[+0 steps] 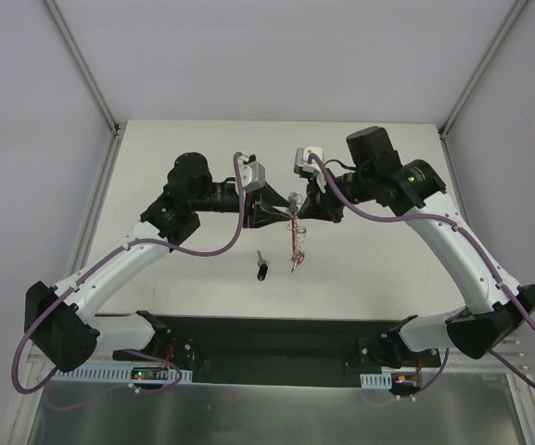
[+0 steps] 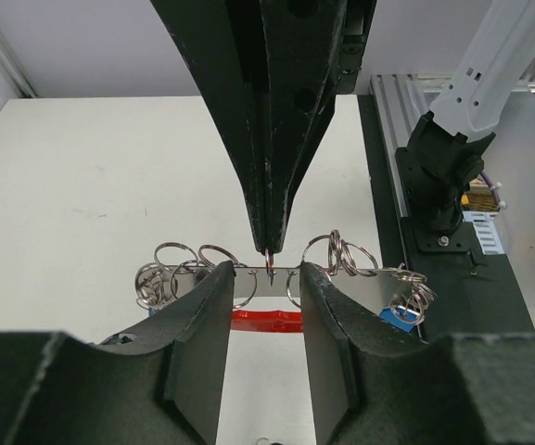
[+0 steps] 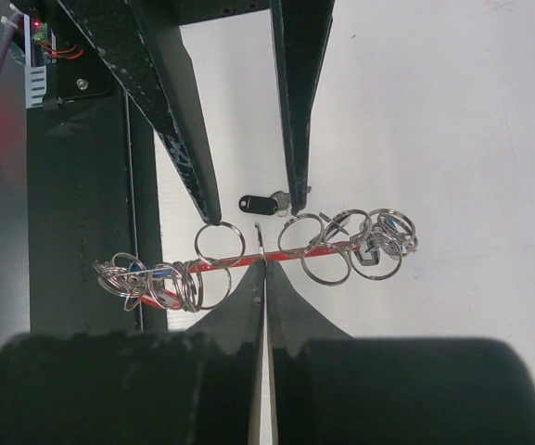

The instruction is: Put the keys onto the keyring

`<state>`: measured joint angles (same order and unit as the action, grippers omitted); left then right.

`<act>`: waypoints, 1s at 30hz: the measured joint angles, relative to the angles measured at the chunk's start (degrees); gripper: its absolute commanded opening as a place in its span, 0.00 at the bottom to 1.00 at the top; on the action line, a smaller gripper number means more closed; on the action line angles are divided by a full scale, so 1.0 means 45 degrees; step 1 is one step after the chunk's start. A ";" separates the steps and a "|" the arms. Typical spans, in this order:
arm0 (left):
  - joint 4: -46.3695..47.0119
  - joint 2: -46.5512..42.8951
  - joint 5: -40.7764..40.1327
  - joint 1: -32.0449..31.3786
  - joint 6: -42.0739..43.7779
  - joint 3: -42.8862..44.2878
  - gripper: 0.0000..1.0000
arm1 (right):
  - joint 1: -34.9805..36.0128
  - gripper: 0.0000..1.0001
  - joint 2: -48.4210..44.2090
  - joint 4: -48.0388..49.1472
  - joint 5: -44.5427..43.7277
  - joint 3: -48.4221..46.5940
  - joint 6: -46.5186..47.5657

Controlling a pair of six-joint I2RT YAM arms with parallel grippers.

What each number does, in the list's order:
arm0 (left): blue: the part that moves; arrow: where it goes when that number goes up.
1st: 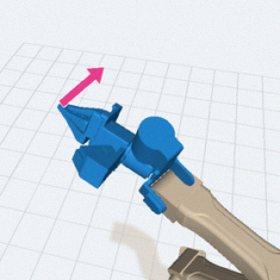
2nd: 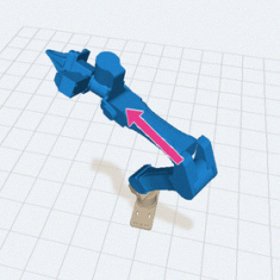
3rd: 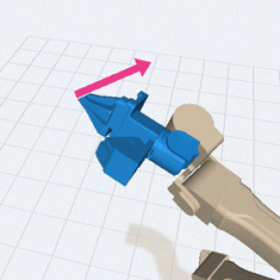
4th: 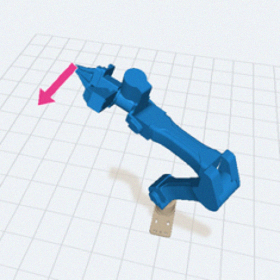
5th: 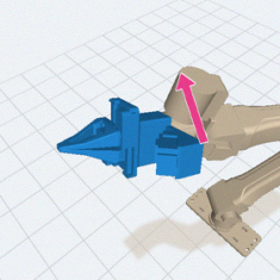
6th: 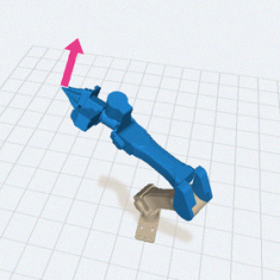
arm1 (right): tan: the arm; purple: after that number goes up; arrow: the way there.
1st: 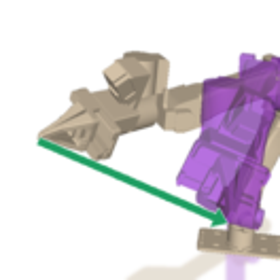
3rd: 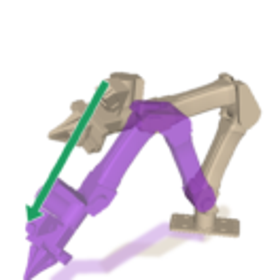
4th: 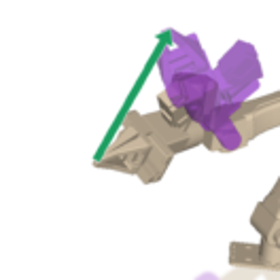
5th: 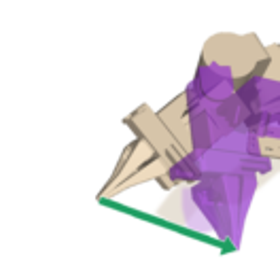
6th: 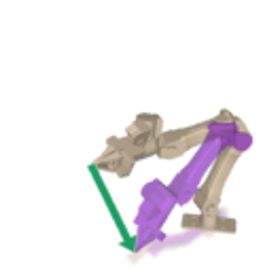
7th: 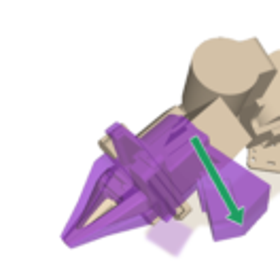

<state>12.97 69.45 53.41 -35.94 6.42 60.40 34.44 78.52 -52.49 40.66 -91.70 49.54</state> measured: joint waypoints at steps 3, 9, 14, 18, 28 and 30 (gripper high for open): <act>0.0005 0.0107 -0.0015 -0.0024 -0.0209 0.0000 0.31 | 0.0000 0.01 0.0000 0.0039 -0.0029 0.0000 0.0000; -0.0005 0.0447 -0.0228 -0.0194 -0.0384 0.0087 0.28 | 0.0010 0.01 0.0000 0.0087 -0.0092 0.0000 -0.0010; -0.0019 0.0549 -0.0631 -0.0364 -0.0384 0.0170 0.24 | 0.0019 0.01 0.0000 0.0092 -0.0097 0.0005 -0.0029; -0.0083 0.0559 -0.0874 -0.0529 -0.0321 0.0248 0.21 | 0.0024 0.01 0.0000 0.0097 -0.0107 0.0024 -0.0053; -0.0758 0.0588 -0.1389 -0.0753 0.0058 0.0291 0.20 | 0.0024 0.01 0.0000 0.0248 -0.0189 0.0102 -0.0097; -0.0850 0.0593 -0.1472 -0.0767 0.0117 0.0291 0.18 | 0.0024 0.01 0.0000 0.0277 -0.0189 0.0102 -0.0097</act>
<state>9.15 72.12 46.78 -39.40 6.94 61.71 34.54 78.52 -51.24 39.81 -91.24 49.10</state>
